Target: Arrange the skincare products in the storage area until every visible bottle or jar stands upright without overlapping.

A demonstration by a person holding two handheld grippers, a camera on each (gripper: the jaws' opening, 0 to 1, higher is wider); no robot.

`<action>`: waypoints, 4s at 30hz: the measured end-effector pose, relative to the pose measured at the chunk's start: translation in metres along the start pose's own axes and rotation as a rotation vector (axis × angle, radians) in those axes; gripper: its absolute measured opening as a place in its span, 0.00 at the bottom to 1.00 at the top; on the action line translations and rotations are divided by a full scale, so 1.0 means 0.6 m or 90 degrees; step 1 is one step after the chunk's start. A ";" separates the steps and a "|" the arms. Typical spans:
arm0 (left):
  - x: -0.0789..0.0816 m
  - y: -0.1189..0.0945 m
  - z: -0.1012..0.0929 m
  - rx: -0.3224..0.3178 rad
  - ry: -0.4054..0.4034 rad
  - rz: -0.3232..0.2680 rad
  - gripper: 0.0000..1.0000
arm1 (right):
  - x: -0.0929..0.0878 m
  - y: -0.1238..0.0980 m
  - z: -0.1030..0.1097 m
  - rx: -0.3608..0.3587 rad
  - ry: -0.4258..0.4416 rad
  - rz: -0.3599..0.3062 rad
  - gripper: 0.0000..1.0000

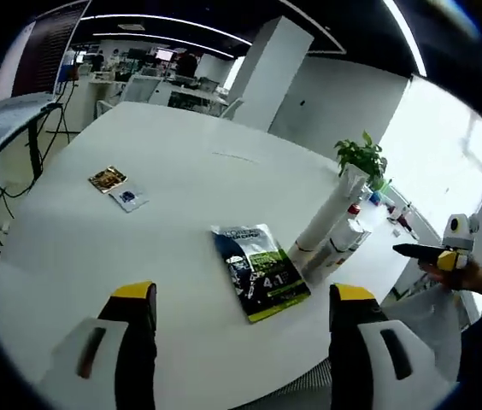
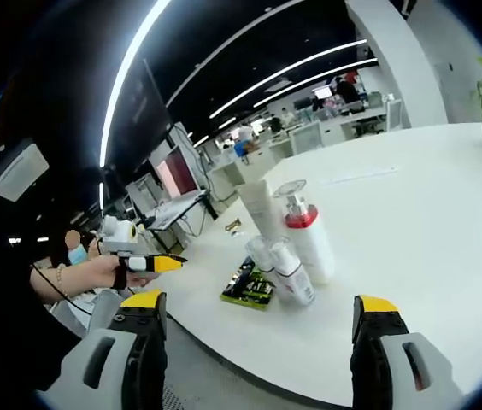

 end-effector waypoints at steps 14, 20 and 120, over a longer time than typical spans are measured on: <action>0.032 -0.065 -0.032 0.037 0.036 -0.053 0.86 | 0.008 -0.005 -0.004 0.002 0.010 -0.026 0.94; 0.023 -0.075 -0.032 0.047 0.025 -0.052 0.89 | 0.007 -0.006 -0.001 0.007 0.016 -0.026 0.93; 0.089 0.266 0.319 0.124 0.205 0.139 0.58 | -0.021 0.008 -0.052 -0.102 0.123 0.061 0.88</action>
Point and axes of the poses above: the point that each gripper's makers call its tool centre point, and the gripper's own axes: y roughly forward along the fingers, z roughly to its left, x roughly out of its top, the point moved 1 cm from there along -y, roughly backward along the fingers, and after that the axes turned 5 degrees about y, right-handed, at the moved point
